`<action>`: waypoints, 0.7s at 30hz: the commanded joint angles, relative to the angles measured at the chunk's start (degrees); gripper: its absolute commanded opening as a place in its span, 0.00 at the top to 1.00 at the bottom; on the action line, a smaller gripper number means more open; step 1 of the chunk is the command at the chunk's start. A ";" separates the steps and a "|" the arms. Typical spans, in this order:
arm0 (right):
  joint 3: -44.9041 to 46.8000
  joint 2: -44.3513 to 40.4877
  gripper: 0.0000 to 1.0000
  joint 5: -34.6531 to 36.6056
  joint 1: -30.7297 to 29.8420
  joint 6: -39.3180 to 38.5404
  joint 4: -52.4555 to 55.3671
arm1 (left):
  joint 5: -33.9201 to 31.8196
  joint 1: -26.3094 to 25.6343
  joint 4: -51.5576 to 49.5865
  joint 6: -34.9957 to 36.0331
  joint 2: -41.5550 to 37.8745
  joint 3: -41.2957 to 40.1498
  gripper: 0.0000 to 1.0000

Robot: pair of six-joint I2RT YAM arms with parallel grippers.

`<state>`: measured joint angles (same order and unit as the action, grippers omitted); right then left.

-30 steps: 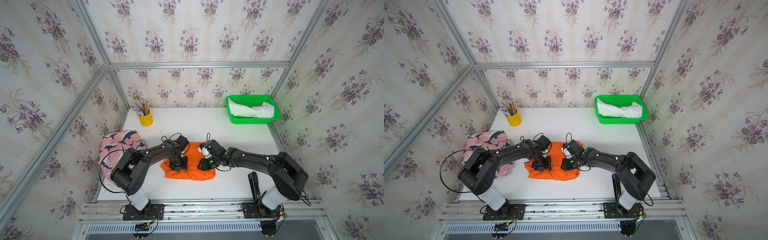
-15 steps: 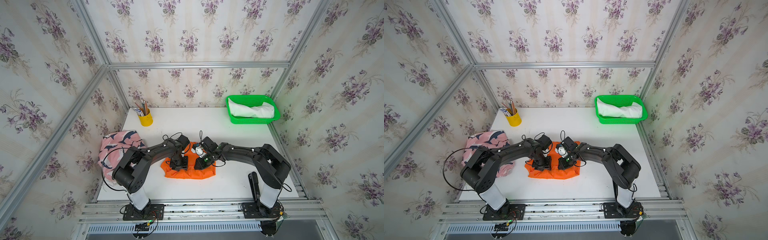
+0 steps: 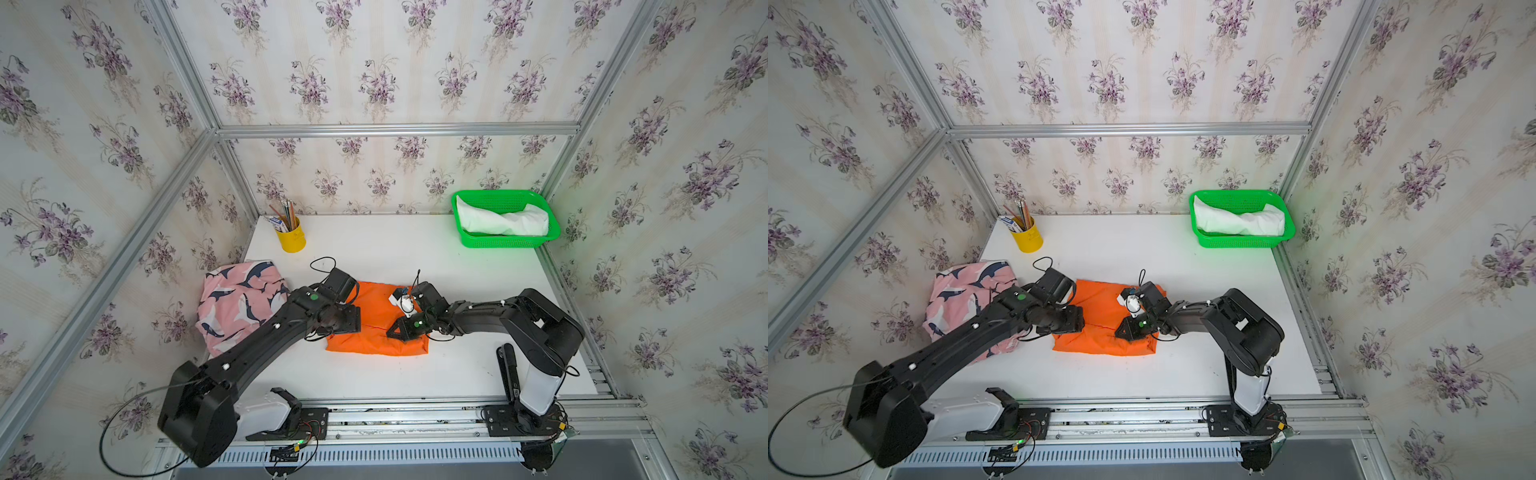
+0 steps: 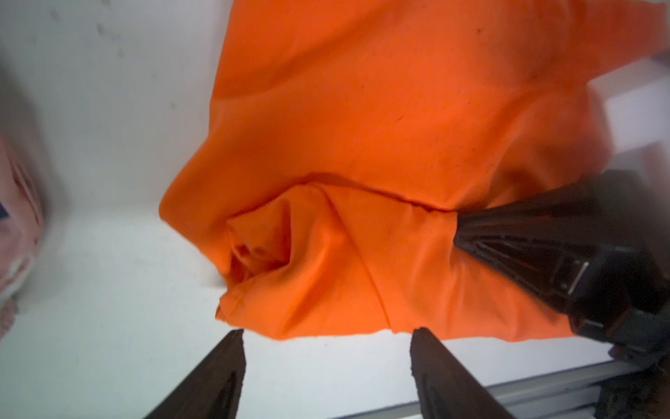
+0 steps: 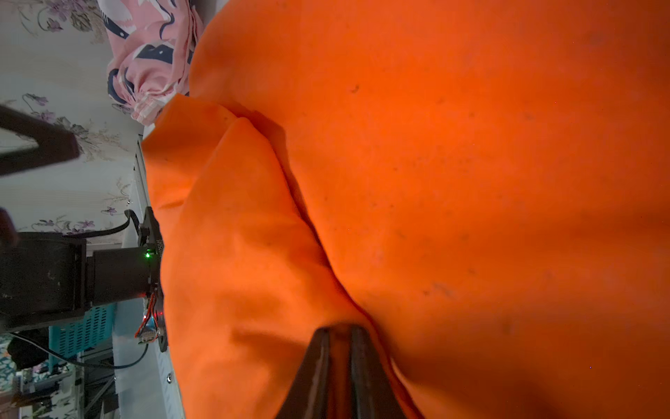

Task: Roll up the shorts
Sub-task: Roll the shorts at the center of the board.

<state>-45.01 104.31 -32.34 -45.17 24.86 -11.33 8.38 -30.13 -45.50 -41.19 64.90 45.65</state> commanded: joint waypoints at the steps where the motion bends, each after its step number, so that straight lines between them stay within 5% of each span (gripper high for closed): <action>1: 1.41 0.72 0.82 4.56 -0.34 2.93 8.70 | 10.27 -0.21 10.75 -11.84 -5.04 -7.84 0.13; 7: 1.95 -0.50 0.81 4.71 -0.63 1.79 10.46 | 12.71 -0.63 34.92 -31.40 -9.09 -23.18 0.02; 15: 1.94 -1.74 0.81 4.48 -0.63 1.50 11.71 | 7.65 -0.63 44.78 -39.52 -4.01 -28.07 0.01; 21: 1.14 -2.93 0.79 5.03 -0.68 -0.41 13.92 | 5.89 -0.48 43.78 -39.01 -1.36 -28.18 0.44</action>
<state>-44.05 101.58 -31.29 -45.69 26.46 -8.47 16.93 -30.76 0.97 -79.61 63.20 17.52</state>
